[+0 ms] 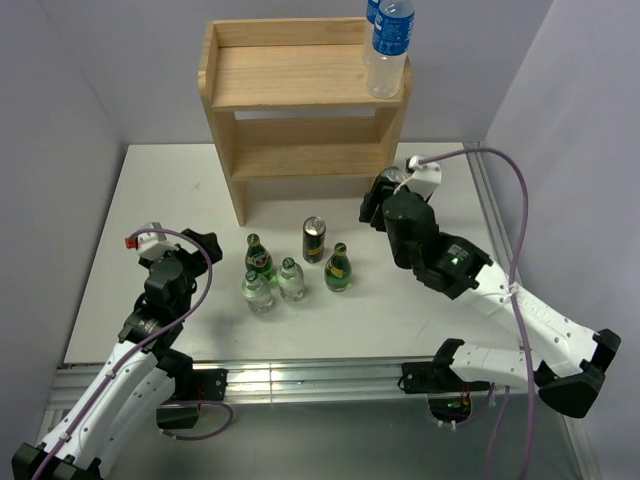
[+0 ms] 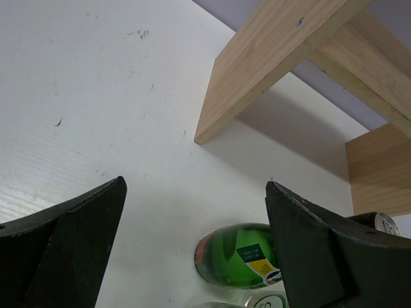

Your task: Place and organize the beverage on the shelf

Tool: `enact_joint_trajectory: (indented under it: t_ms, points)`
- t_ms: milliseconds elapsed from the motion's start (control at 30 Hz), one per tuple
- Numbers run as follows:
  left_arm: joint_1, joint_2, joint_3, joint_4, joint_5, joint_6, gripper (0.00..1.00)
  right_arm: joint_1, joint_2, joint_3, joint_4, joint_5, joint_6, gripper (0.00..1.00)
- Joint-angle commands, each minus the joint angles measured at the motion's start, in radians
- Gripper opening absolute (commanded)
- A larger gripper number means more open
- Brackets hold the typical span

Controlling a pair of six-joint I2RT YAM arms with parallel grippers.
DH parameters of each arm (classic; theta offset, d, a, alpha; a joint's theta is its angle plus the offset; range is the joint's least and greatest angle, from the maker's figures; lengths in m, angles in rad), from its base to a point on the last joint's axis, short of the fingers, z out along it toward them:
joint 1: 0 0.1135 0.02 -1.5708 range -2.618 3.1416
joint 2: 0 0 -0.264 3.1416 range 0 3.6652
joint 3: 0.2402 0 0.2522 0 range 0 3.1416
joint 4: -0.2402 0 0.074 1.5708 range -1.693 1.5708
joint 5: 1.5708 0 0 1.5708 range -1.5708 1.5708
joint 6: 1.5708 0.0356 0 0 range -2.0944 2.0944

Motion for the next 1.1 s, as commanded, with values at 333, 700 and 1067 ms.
enact_joint_trajectory:
  t_ms: [333,700,1067]
  points:
    - [-0.005,-0.035,-0.008,0.02,-0.021,0.004,0.97,0.031,0.324,0.87,-0.069,-0.051,-0.353,0.0]
    - [-0.005,-0.048,-0.008,0.015,-0.019,0.0,0.97,0.048,0.661,1.375,-0.107,-0.074,-0.538,0.0]
    - [-0.005,-0.054,-0.008,0.011,-0.01,-0.004,0.97,0.045,0.74,1.401,-0.008,-0.025,-0.646,0.0]
